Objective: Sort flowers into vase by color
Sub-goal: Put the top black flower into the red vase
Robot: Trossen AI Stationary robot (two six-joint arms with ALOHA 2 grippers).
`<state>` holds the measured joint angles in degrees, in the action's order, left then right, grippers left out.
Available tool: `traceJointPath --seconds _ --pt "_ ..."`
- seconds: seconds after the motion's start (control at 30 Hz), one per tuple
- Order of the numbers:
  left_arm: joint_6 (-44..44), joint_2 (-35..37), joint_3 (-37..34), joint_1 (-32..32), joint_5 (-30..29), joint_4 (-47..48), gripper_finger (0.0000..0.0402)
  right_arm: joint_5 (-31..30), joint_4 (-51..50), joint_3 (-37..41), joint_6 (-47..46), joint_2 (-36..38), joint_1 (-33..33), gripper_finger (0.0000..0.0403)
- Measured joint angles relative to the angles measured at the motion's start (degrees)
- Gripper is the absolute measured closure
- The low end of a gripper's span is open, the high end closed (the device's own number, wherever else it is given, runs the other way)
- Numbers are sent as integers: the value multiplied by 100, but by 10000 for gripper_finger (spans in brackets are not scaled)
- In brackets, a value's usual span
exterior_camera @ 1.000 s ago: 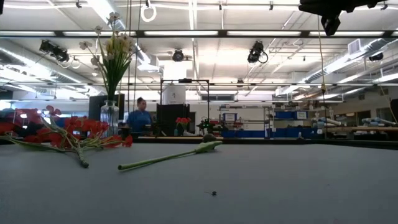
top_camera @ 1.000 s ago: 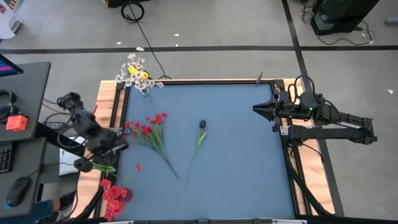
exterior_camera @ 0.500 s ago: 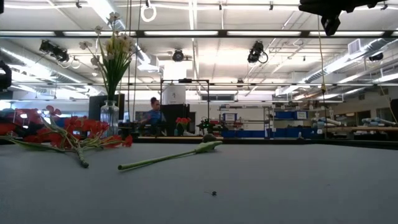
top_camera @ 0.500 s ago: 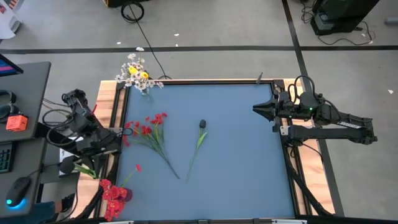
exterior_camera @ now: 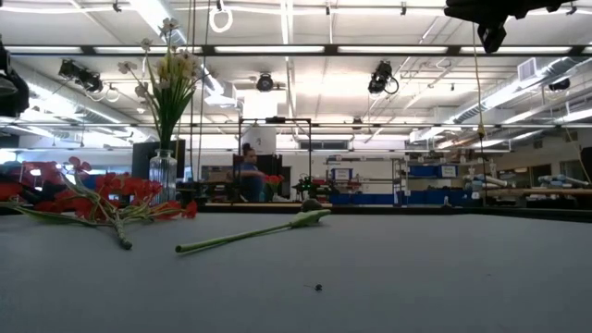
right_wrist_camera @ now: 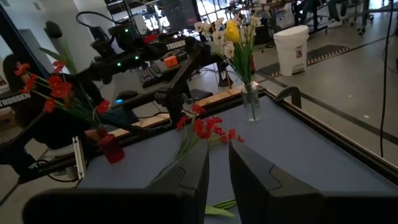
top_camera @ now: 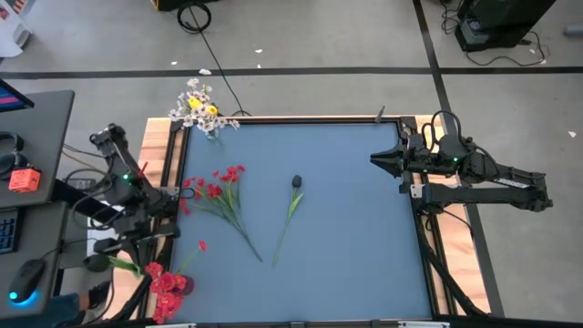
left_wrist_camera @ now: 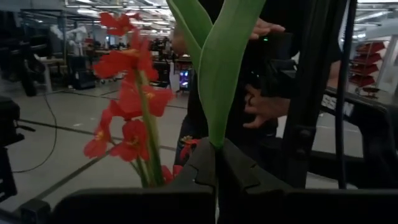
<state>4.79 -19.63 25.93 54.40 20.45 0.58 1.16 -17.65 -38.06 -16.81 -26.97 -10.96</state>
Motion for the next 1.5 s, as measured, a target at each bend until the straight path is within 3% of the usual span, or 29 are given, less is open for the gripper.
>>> traceJointPath --seconds 0.23,0.8,1.33,1.5 --pt "-456 -44 -2 150 -304 2 397 -1 0 -1 0 0 2 330" --pt "-254 -138 -9 553 -406 57 397 -1 0 0 2 0 0 330" --pt "-408 -244 -9 559 -711 110 397 -1 -1 0 0 -1 1 330" --pt "-275 -281 -4 559 -851 153 377 -1 0 0 2 -2 0 330"
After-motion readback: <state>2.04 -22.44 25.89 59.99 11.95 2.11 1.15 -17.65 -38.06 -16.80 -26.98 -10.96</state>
